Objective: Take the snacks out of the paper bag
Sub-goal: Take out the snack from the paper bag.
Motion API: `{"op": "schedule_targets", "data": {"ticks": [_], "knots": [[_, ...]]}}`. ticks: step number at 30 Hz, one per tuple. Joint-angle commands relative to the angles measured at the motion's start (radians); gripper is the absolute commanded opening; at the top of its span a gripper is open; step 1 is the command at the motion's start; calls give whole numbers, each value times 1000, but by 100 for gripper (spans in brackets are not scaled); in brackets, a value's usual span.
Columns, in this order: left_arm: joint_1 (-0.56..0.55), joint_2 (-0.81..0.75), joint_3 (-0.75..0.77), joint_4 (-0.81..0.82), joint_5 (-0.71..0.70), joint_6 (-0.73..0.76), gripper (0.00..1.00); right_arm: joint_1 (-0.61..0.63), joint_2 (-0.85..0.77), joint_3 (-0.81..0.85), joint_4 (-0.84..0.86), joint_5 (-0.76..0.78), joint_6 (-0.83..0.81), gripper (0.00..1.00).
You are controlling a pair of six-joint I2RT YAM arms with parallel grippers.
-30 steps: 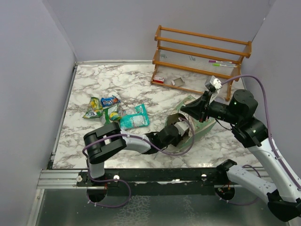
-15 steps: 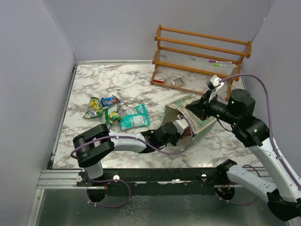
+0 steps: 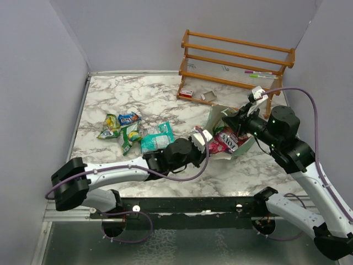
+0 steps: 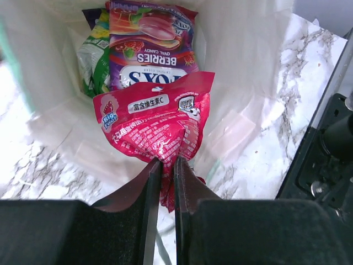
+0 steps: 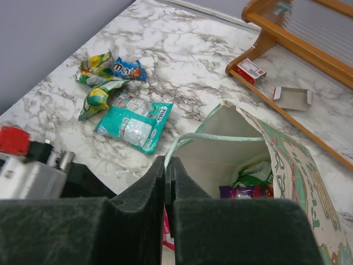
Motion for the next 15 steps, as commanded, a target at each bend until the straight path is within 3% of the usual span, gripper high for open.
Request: {"op": "schedule_targets", "data": {"ticks": [1, 8, 15], "knots": [[-1, -156, 0, -122, -4, 19, 0, 5, -37, -40, 37, 95, -4, 3], [-1, -346, 39, -232, -133, 60, 0, 5, -64, -78, 59, 105, -18, 3], [3, -394, 51, -291, -529, 73, 0, 5, -107, -114, 77, 85, -47, 3]]}}
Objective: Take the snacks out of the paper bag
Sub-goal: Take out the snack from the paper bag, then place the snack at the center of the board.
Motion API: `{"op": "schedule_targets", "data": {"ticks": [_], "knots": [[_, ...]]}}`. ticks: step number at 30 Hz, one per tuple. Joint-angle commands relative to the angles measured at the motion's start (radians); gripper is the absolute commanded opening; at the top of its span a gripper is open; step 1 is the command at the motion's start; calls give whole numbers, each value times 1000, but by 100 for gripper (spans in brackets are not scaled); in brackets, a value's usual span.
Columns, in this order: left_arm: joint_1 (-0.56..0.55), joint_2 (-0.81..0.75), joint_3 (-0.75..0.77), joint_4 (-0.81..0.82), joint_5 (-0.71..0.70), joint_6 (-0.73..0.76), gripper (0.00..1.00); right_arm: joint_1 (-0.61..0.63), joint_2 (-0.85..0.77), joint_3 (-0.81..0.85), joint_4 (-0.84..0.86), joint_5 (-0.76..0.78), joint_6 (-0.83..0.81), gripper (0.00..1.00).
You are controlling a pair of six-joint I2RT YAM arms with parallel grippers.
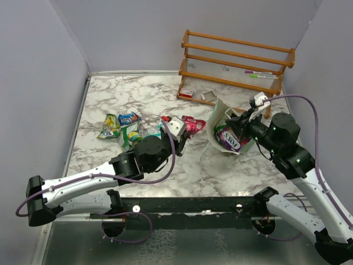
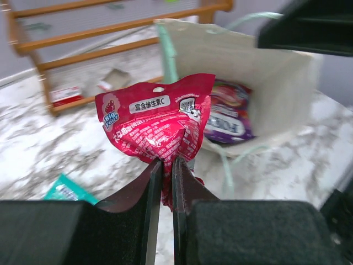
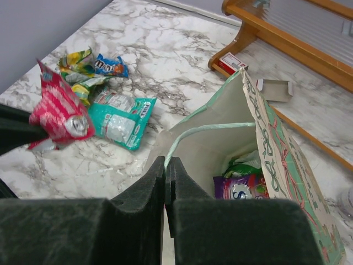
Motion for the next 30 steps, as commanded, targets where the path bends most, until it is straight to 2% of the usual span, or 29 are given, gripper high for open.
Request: {"op": "schedule_targets", "data": {"ticks": [1, 3, 4, 8, 11, 15, 19, 23, 27, 30], "knots": [[11, 0, 23, -84, -376, 12, 0, 5, -47, -26, 55, 3, -36, 3], [67, 32, 50, -175, -431, -51, 0, 5, -58, -24, 50, 0, -45, 3], [118, 50, 65, -225, -398, -85, 0, 5, -64, -24, 48, 0, -50, 3], [442, 127, 103, -369, -138, -211, 0, 5, -90, -41, 48, 1, -74, 3], [578, 209, 155, -426, -22, -245, 0, 5, -101, -43, 44, 1, -80, 3], [660, 362, 273, -483, 44, -231, 0, 5, -121, -54, 47, -13, -92, 3], [717, 553, 455, -584, 121, -197, 0, 5, -134, -49, 36, -27, -97, 3], [750, 726, 585, -672, 128, -151, 0, 5, -159, -58, 37, -25, -98, 3], [767, 796, 545, -653, 126, -124, 0, 5, -171, -63, 47, -64, -97, 3], [788, 832, 553, -658, 177, -107, 0, 5, -166, -82, 68, -141, -107, 3]]}}
